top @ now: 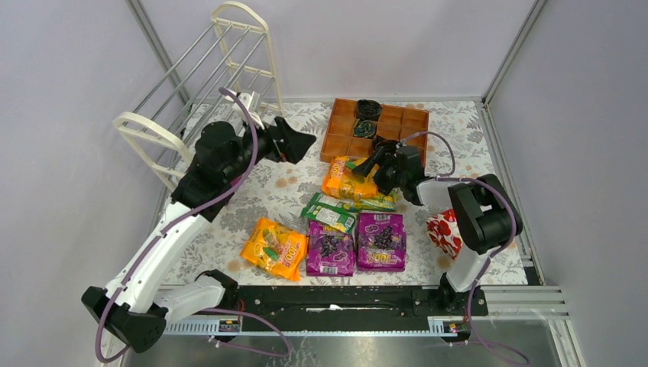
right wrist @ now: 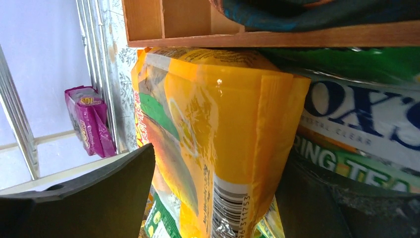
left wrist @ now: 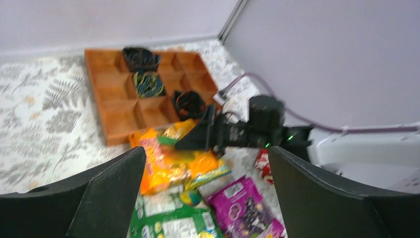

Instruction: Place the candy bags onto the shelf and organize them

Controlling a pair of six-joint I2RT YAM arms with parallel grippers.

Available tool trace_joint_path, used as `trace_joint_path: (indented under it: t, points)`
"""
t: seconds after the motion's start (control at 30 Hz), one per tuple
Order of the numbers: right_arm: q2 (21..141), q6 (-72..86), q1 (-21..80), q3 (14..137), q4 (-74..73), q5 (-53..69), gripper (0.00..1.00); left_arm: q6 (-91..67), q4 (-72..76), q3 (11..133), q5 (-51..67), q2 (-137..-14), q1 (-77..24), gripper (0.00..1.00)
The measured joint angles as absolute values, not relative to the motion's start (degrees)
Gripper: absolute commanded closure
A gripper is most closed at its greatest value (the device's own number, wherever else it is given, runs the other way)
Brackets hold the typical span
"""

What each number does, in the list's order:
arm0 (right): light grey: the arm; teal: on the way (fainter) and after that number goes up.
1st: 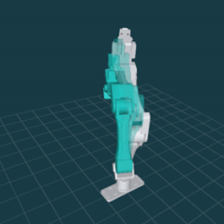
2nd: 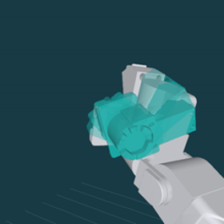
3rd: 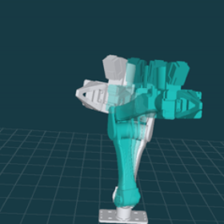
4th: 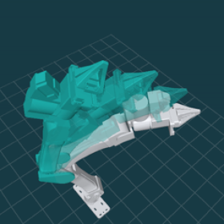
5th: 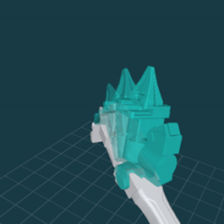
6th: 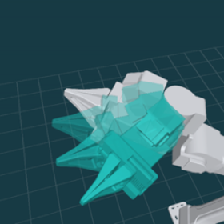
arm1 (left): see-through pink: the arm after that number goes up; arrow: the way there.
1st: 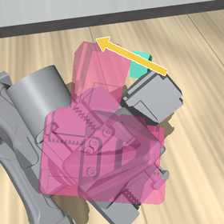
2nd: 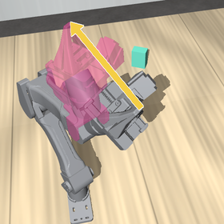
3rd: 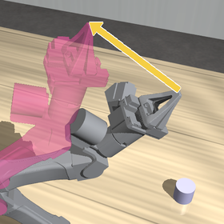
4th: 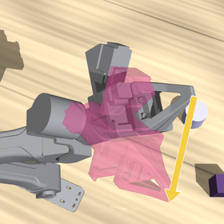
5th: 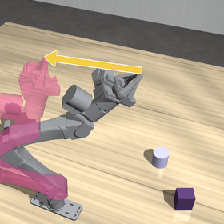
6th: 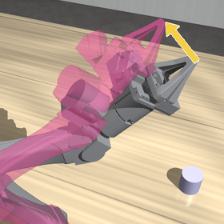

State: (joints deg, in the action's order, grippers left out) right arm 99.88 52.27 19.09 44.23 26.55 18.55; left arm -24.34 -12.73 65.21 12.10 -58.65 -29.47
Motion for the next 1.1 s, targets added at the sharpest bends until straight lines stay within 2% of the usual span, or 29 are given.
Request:
trace_joint_path:
  t: [0.13, 0.23, 0.4, 0.53, 0.63, 0.8, 1.1]
  points:
    - [103.07, 54.37, 20.34, 44.6, 31.14, 19.46, 0.22, -26.28, -9.41, 69.36, 13.17, -61.14, -29.47, 0.01]
    - [104.99, 55.53, 21.58, 44.6, 34.33, 19.49, 0.32, -26.65, -8.84, 70.89, 13.52, -62.78, -29.47, 0.01]
    - [107.15, 57.74, 23.55, 43.72, 40.23, 19.75, 0.37, -24.8, -9.13, 71.24, 12.78, -63.05, -29.47, 0.01]
    - [107.53, 59.33, 25.08, 42.7, 43.86, 19.73, 0.43, -22.24, -8.01, 68.16, 10.33, -58.85, -29.47, 0.01]
    - [107.85, 60.88, 26.57, 42.48, 46.44, 19.38, 0.51, -20.64, -7.14, 64.66, 8.54, -53.89, -29.47, 0.01]
    - [108.86, 63.92, 29.32, 42.52, 51.13, 18.68, 0.6, -19.07, -5.72, 62.94, 6.68, -49.76, -29.47, 0.01]
    - [111.77, 69.47, 32.45, 43.57, 56.27, 18.52, 0.66, -17.91, -4.86, 61.63, 4.36, -46.54, -29.47, 0.01]
